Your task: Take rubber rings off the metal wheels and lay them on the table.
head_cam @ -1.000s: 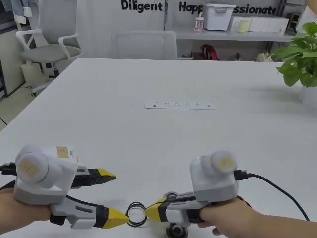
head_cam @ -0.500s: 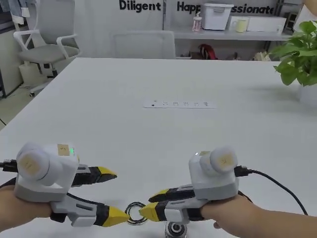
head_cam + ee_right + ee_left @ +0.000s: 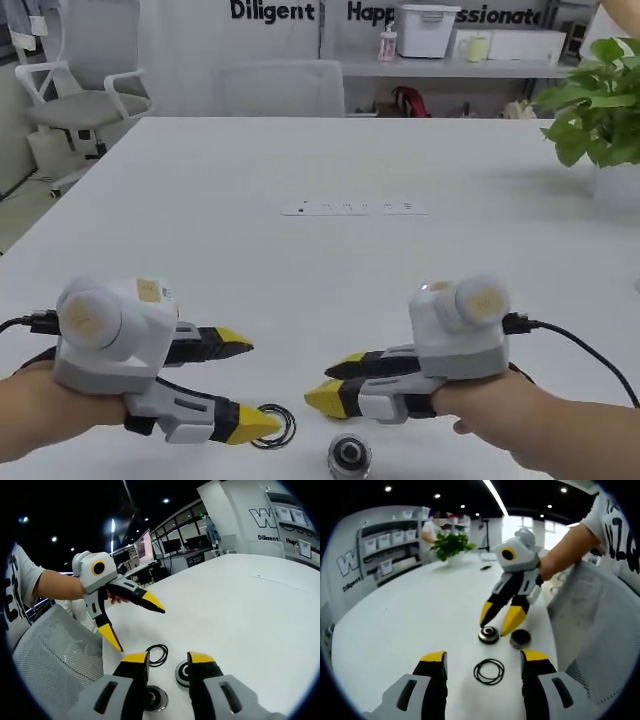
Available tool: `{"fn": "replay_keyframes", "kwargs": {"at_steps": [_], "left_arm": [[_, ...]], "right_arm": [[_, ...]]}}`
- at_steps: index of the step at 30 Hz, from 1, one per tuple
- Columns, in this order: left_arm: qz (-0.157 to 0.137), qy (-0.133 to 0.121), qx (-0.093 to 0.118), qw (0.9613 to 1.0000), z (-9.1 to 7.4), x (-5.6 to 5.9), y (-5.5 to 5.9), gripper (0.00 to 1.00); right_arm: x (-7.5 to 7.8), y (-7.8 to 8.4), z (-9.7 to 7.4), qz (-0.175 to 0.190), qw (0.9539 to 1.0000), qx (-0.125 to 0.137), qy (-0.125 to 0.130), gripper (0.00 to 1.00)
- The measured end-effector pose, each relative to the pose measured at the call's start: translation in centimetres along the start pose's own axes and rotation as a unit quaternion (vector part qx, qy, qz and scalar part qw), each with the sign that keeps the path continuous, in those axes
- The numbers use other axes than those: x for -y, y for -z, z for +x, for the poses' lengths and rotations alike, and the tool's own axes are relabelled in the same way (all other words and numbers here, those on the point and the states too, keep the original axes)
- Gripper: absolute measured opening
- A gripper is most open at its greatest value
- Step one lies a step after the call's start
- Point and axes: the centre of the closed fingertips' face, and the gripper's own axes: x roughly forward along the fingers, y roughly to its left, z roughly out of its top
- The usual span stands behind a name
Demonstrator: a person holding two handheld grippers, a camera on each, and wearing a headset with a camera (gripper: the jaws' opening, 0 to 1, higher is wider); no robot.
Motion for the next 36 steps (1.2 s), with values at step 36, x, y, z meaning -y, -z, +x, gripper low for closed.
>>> {"fn": "replay_keyframes", "kwargs": {"at_steps": [36], "left_arm": [[-0.024, 0.026, -0.009, 0.9994, 6.6, 1.3, -0.8, 0.38]], "right_arm": [[3.1, 4.1, -1.6, -0.055, 0.9972, -0.038, 0.033, 0.20]]}}
